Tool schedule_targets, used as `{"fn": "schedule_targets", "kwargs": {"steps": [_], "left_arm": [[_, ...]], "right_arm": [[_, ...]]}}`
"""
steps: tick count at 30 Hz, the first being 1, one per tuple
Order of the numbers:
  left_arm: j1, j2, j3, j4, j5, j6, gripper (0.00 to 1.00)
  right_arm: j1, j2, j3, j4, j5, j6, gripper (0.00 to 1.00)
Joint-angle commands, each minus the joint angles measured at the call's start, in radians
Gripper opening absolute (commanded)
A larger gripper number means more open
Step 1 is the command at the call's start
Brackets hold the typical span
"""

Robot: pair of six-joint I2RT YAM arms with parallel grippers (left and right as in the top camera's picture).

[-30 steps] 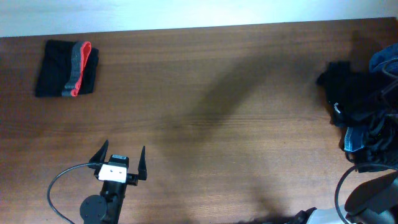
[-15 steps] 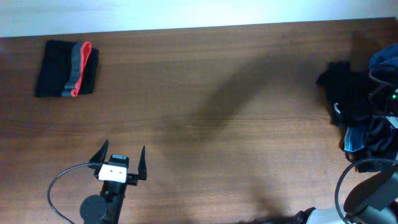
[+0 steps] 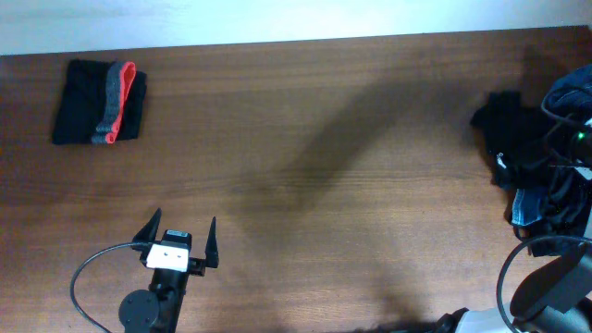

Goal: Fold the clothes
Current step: 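Grasp black pants with right gripper and lift toward table center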

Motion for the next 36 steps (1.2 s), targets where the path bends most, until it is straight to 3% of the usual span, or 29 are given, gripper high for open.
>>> {"fn": "schedule_targets", "kwargs": {"steps": [1, 8, 11, 18, 24, 31, 36], "left_arm": [[0.006, -0.009, -0.005, -0.001, 0.011, 0.016, 0.99], [0.006, -0.009, -0.005, -0.001, 0.011, 0.016, 0.99], [0.006, -0.009, -0.005, -0.001, 0.011, 0.016, 0.99], [0.006, -0.009, -0.005, -0.001, 0.011, 0.016, 0.99], [0.006, -0.009, -0.005, -0.001, 0.011, 0.016, 0.99], [0.006, -0.009, -0.005, -0.001, 0.011, 0.016, 1.0], [0.006, -0.009, -0.005, -0.001, 0.011, 0.016, 0.99]], "right_arm": [[0.006, 0.0, -0.005, 0.013, 0.009, -0.023, 0.04], [0.007, -0.065, 0.073, -0.032, -0.068, -0.08, 0.04], [0.009, -0.115, 0.184, -0.116, -0.109, -0.082, 0.04], [0.107, -0.148, 0.544, -0.346, -0.103, -0.252, 0.04], [0.205, -0.149, 0.69, -0.422, -0.109, -0.36, 0.04], [0.297, -0.148, 0.764, -0.449, -0.435, -0.447, 0.04], [0.376, -0.149, 0.783, -0.458, -0.504, -0.446, 0.04]]}}
